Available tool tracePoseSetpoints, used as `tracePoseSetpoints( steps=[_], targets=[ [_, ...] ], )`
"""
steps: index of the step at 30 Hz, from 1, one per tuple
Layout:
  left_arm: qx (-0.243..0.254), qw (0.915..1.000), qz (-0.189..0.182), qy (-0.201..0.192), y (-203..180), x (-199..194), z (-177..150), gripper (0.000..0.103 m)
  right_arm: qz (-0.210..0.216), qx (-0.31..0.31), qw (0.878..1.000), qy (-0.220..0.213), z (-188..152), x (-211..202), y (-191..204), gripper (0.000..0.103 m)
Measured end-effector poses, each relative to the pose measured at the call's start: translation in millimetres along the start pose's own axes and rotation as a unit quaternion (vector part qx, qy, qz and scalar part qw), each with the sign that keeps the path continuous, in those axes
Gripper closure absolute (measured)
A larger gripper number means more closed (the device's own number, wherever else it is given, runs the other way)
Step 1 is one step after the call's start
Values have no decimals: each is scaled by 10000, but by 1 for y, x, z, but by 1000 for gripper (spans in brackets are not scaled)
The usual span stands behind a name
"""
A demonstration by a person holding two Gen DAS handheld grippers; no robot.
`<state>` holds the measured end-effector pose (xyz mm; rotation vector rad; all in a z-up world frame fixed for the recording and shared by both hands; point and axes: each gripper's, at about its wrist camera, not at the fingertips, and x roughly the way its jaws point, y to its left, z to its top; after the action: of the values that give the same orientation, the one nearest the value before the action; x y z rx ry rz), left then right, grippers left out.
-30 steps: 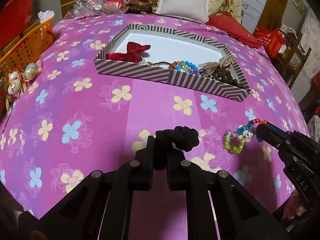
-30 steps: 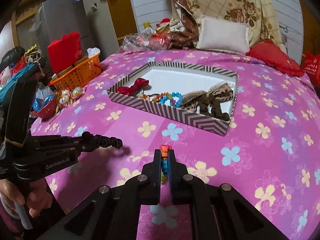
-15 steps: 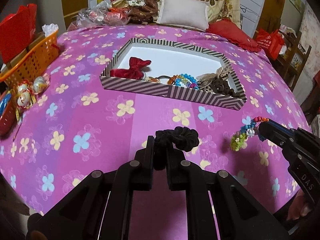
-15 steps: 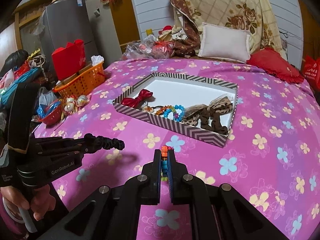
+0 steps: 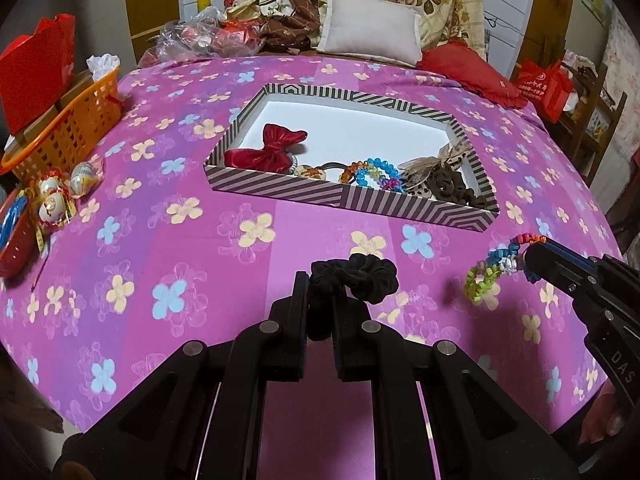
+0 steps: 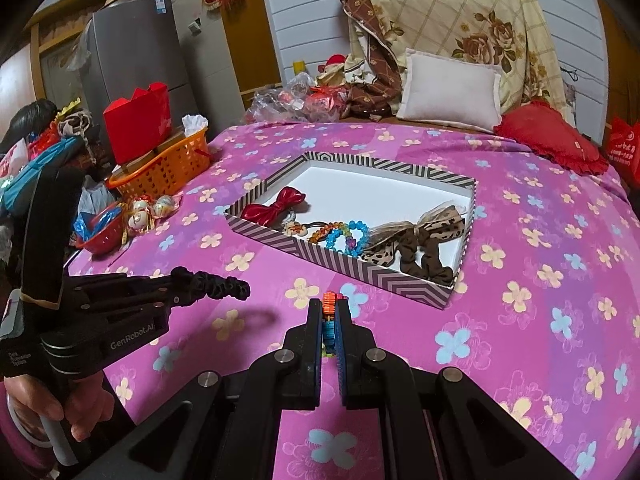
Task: Organize jewelry
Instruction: 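Lift the scrunchie and flower bracelet and carry both over the tray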
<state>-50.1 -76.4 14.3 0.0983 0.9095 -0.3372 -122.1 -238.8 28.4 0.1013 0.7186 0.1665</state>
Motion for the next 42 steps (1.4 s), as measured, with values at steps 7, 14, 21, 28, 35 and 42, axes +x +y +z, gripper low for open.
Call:
tracePoseSetpoints(
  steps=[7, 14, 21, 28, 35, 42],
  targets=[
    [18, 10000, 46, -26, 2, 6, 12, 94, 15, -83, 10000, 16, 10, 7, 1, 98],
    [48, 10000, 18, -45, 3, 12, 26, 94, 17, -131, 9999, 36, 20, 16, 0, 98],
    [12, 10000, -56, -33, 6, 17, 43, 94, 21, -182, 9998, 65, 31, 26, -1, 98],
    [-63, 9997, -249, -7, 10, 27, 67, 94, 14, -109, 9999, 7, 56, 36, -10, 98],
    [-244, 9986, -446, 131, 17, 51, 99, 94, -14, -84, 10000, -30, 86, 59, -19, 98],
    [-317, 9993, -192, 105, 21, 81, 126, 94, 19, 127, 9999, 73, 107, 99, -33, 98]
  ],
)
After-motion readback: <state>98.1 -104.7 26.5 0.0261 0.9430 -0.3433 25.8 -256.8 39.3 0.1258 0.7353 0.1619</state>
